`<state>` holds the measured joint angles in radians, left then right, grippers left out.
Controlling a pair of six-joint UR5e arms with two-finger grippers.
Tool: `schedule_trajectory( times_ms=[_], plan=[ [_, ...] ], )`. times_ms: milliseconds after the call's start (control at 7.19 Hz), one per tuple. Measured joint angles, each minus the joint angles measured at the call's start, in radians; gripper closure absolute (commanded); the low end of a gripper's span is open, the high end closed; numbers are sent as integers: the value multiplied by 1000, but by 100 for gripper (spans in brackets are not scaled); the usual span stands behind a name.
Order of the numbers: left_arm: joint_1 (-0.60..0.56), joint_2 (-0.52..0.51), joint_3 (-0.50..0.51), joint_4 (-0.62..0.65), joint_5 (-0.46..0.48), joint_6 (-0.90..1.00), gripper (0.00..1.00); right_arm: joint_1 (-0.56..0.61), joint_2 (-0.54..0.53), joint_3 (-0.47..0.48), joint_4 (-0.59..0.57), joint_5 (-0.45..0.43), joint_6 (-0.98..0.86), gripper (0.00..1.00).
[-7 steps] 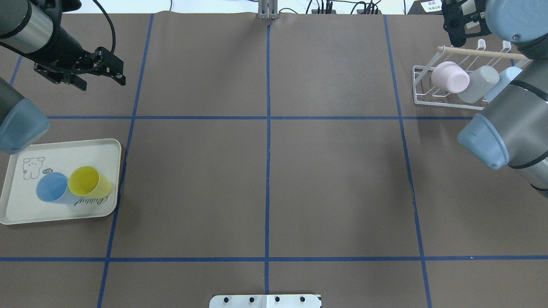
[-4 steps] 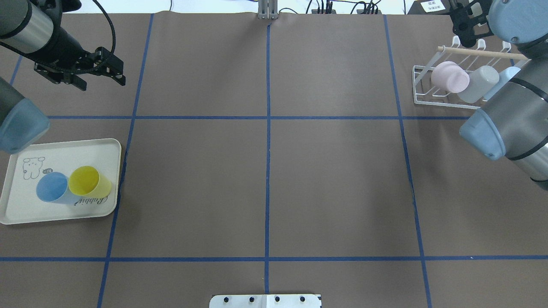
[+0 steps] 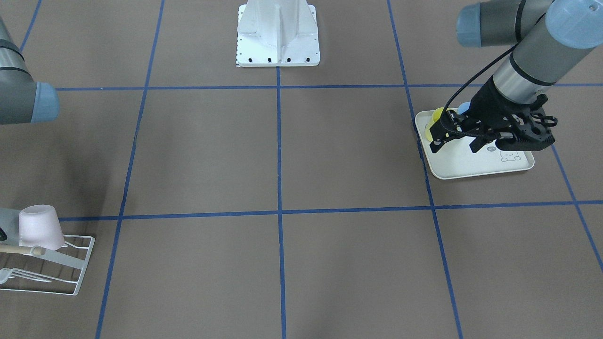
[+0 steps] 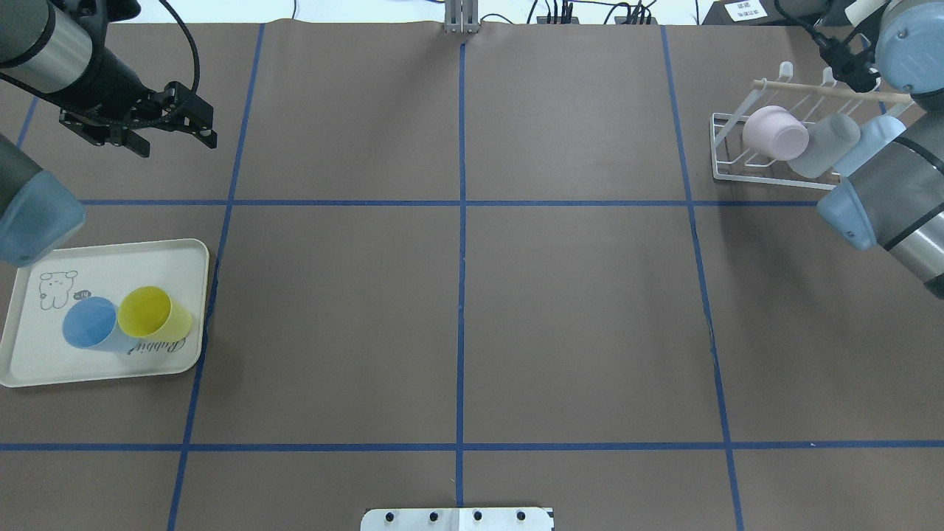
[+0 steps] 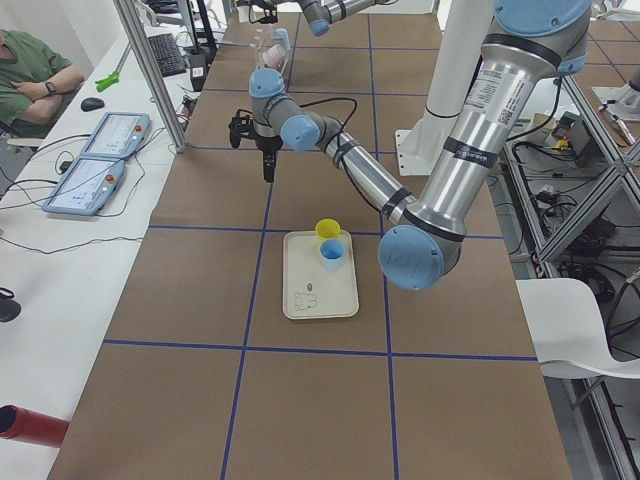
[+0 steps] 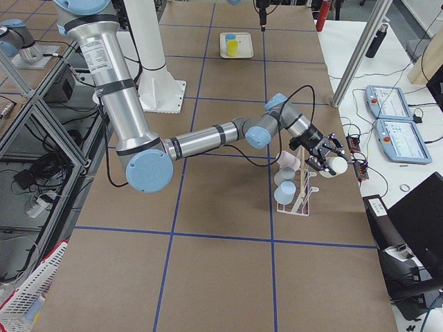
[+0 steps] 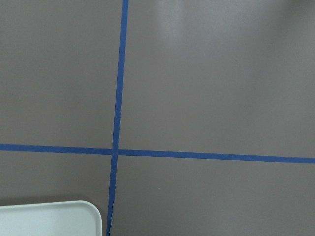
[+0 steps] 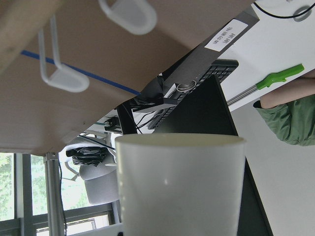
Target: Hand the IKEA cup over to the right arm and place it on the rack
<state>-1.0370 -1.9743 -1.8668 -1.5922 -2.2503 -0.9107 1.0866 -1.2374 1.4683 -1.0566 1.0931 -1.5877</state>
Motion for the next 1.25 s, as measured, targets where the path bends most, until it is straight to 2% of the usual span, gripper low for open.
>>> schedule_trajectory(
  times_ms=[278, 556, 834, 1252],
  plan=[
    [0, 0, -2, -1, -1, -3, 0, -13, -8, -27, 27, -66, -131, 92],
    [0, 0, -3, -1, -2, -5, 0, -49, -24, -41, 31, -149, -156, 91],
    [0, 0, -4, -2, -2, -6, 0, -62, -31, -39, 34, -173, -150, 87],
    [0, 0, -7, -2, -3, -8, 0, -76, -48, -41, 35, -195, -134, 74]
  ],
)
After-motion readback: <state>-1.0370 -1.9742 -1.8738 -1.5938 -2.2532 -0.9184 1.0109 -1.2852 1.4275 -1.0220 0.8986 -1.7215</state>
